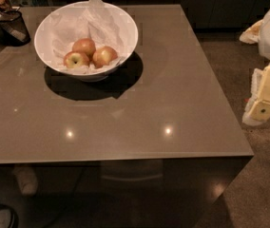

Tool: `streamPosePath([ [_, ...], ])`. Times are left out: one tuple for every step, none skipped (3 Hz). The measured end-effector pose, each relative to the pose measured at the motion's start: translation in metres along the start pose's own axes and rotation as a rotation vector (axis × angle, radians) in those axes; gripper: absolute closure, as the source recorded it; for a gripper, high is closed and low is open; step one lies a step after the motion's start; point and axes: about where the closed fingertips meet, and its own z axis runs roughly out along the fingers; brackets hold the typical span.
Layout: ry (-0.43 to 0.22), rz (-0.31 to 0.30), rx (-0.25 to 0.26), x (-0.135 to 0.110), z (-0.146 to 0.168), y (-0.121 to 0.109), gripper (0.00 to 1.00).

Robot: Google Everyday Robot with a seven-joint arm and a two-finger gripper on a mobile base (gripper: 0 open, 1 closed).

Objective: Pick apple from white bowl

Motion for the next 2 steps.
streamPosePath([
  [-0.011, 0.004, 0.005, -0.005, -0.004, -0.003, 0.0],
  [-0.014, -0.016, -0.014, -0.023, -0.004, -0.015, 0.0],
])
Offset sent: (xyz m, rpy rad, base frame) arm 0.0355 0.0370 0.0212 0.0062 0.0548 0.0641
